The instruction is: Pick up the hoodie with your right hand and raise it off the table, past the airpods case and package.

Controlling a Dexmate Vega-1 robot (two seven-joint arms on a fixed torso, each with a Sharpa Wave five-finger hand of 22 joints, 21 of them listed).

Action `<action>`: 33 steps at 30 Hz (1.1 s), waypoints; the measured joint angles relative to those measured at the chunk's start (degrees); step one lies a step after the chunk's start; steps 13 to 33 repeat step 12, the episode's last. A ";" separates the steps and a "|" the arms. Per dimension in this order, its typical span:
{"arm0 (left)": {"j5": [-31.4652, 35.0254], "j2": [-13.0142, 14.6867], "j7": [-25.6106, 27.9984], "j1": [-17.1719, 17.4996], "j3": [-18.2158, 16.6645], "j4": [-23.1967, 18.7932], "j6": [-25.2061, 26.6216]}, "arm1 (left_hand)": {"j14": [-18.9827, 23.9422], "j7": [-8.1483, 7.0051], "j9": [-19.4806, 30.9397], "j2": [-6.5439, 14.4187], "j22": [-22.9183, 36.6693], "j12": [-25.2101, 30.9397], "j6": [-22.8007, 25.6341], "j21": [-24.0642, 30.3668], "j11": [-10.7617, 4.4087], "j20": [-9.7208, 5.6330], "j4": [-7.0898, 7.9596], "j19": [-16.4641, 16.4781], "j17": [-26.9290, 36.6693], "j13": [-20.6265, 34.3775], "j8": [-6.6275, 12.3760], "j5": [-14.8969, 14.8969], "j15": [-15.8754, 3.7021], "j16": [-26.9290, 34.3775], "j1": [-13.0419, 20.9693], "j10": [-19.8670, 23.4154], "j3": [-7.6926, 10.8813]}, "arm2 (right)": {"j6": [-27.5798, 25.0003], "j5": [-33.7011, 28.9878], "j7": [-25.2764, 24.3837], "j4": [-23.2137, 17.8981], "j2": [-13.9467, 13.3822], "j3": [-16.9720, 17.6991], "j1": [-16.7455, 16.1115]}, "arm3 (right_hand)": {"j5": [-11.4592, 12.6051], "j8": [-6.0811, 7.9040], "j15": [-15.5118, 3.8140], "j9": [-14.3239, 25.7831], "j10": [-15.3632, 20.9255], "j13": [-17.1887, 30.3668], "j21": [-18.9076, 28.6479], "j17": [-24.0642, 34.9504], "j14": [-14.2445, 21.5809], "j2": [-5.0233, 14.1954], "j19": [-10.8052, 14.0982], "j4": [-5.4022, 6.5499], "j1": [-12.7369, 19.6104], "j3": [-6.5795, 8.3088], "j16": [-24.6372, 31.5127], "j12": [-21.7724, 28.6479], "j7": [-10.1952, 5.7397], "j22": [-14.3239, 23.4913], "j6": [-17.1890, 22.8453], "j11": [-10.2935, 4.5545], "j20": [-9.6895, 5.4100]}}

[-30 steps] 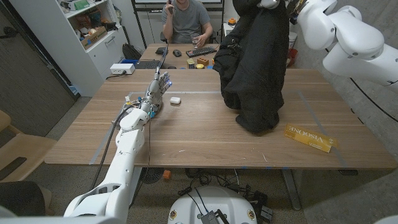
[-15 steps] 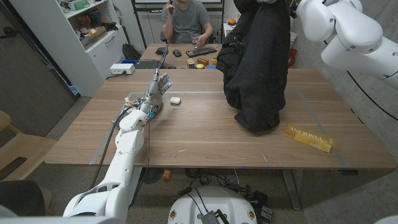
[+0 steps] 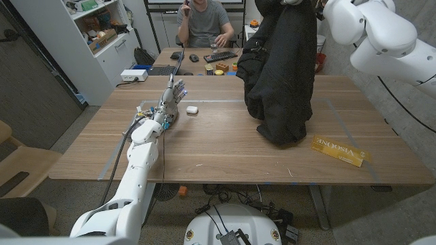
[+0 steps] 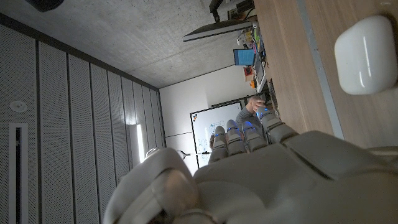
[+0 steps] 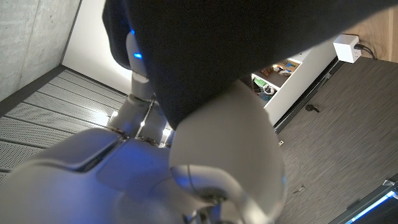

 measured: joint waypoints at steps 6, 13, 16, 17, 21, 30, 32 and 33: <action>0.26 -0.17 0.39 0.34 0.27 -1.14 0.26 | 0.00 0.00 0.00 0.00 0.00 0.00 0.00 0.00 0.00 0.00 0.00 0.00 0.00 0.00 0.00 0.00 0.00 0.00 0.00 0.00 0.00 | 0.08 0.50 0.24 -0.32 -0.70 0.64 -0.15 | 0.00 0.00 0.00 0.00 0.06 0.23 0.10 -0.01 0.00 0.00 -0.12 0.23 0.00 -0.25 -0.01 0.00 0.29 -0.37 -0.36 -0.06 -0.13; 0.57 -0.31 0.81 0.81 0.55 -2.40 0.77 | 0.00 0.00 0.00 0.00 0.00 0.00 0.00 0.00 0.00 0.00 0.00 -0.01 0.00 0.00 0.00 0.00 0.00 0.00 0.00 0.00 0.00 | 0.07 1.05 0.39 -1.02 -1.74 1.41 -0.47 | -0.39 0.00 0.00 -0.27 0.06 0.24 0.11 0.01 0.00 0.00 -0.33 0.14 0.00 -0.35 -0.07 0.00 0.01 -0.84 -0.63 -0.06 0.10; 0.57 -0.31 0.81 0.81 0.55 -2.40 0.77 | 0.00 0.00 0.00 0.00 0.00 0.00 0.00 0.00 0.00 0.00 0.00 -0.01 0.00 0.00 0.00 0.00 0.00 0.00 0.00 0.00 0.00 | 0.07 1.05 0.39 -1.02 -1.74 1.41 -0.47 | -0.39 0.00 0.00 -0.27 0.06 0.24 0.11 0.01 0.00 0.00 -0.33 0.14 0.00 -0.35 -0.07 0.00 0.01 -0.84 -0.63 -0.06 0.10; 0.57 -0.31 0.81 0.81 0.55 -2.40 0.77 | 0.00 0.00 0.00 0.00 0.00 0.00 0.00 0.00 0.00 0.00 0.00 -0.01 0.00 0.00 0.00 0.00 0.00 0.00 0.00 0.00 0.00 | 0.07 1.05 0.39 -1.02 -1.74 1.41 -0.47 | -0.39 0.00 0.00 -0.27 0.06 0.24 0.11 0.01 0.00 0.00 -0.33 0.14 0.00 -0.35 -0.07 0.00 0.01 -0.84 -0.63 -0.06 0.10; 0.57 -0.31 0.81 0.81 0.55 -2.40 0.77 | 0.00 0.00 0.00 0.00 0.00 0.00 0.00 0.00 0.00 0.00 0.00 -0.01 0.00 0.00 0.00 0.00 0.00 0.00 0.00 0.00 0.00 | 0.07 1.05 0.39 -1.02 -1.74 1.41 -0.47 | -0.39 0.00 0.00 -0.27 0.06 0.24 0.11 0.01 0.00 0.00 -0.33 0.14 0.00 -0.35 -0.07 0.00 0.01 -0.84 -0.63 -0.06 0.10; 0.57 -0.31 0.81 0.81 0.55 -2.40 0.77 | 0.00 0.00 0.00 0.00 0.00 0.00 0.00 0.00 0.00 0.00 0.00 -0.01 0.00 0.00 0.00 0.00 0.00 0.00 0.00 0.00 0.00 | 0.07 1.05 0.39 -1.02 -1.74 1.41 -0.47 | -0.39 0.00 0.00 -0.27 0.06 0.24 0.11 0.01 0.00 0.00 -0.33 0.14 0.00 -0.35 -0.07 0.00 0.01 -0.84 -0.63 -0.06 0.10; 0.57 -0.31 0.81 0.81 0.55 -2.40 0.77 | 0.00 0.00 0.00 0.00 0.00 0.00 0.00 0.00 0.00 0.00 0.00 -0.01 0.00 0.00 0.00 0.00 0.00 0.00 0.00 0.00 0.00 | 0.07 1.05 0.39 -1.02 -1.74 1.41 -0.47 | -0.39 0.00 0.00 -0.27 0.06 0.24 0.11 0.01 0.00 0.00 -0.33 0.14 0.00 -0.35 -0.07 0.00 0.01 -0.84 -0.63 -0.06 0.10; 0.57 -0.31 0.81 0.81 0.55 -2.40 0.77 | 0.00 0.00 0.00 0.00 0.00 0.00 0.00 0.00 0.00 0.00 0.00 -0.01 0.00 0.00 0.00 0.00 0.00 0.00 0.00 0.00 0.00 | 0.07 1.05 0.39 -1.02 -1.74 1.41 -0.47 | -0.39 0.00 0.00 -0.27 0.06 0.24 0.11 0.01 0.00 0.00 -0.33 0.14 0.00 -0.35 -0.07 0.00 0.01 -0.84 -0.63 -0.06 0.10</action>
